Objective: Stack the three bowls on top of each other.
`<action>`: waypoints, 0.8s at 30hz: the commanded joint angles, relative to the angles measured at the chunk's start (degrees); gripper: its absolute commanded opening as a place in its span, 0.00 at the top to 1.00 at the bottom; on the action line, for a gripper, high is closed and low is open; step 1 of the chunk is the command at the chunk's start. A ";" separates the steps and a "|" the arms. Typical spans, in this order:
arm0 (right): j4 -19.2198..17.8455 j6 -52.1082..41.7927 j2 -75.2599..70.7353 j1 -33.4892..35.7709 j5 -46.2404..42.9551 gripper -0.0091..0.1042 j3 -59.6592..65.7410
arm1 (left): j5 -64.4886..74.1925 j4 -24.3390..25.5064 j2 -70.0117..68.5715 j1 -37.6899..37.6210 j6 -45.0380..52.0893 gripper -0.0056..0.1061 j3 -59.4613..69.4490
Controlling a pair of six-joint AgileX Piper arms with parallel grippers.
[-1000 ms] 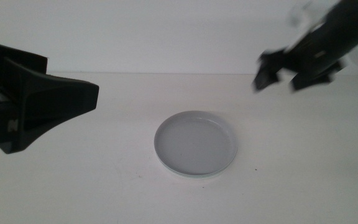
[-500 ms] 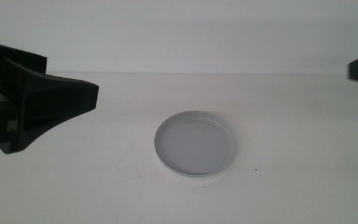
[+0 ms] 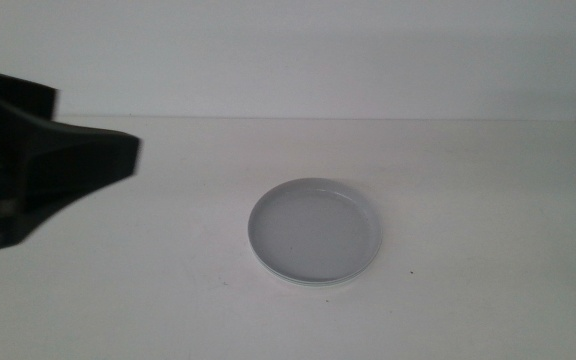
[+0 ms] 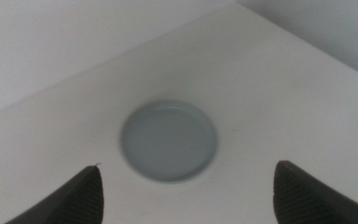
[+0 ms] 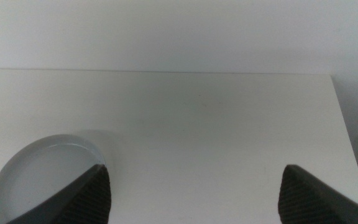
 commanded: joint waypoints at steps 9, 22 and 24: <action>-0.34 0.04 -0.63 -0.29 -0.46 0.13 0.29 | -3.28 6.61 -7.75 10.53 -0.03 0.11 5.62; -0.34 0.04 -0.63 -0.29 -0.46 0.13 0.29 | -26.74 16.51 -18.57 22.61 -0.19 0.11 19.48; -0.34 0.04 -0.63 -0.29 -0.46 0.13 0.29 | -26.85 16.56 -18.57 22.61 -0.65 0.11 19.48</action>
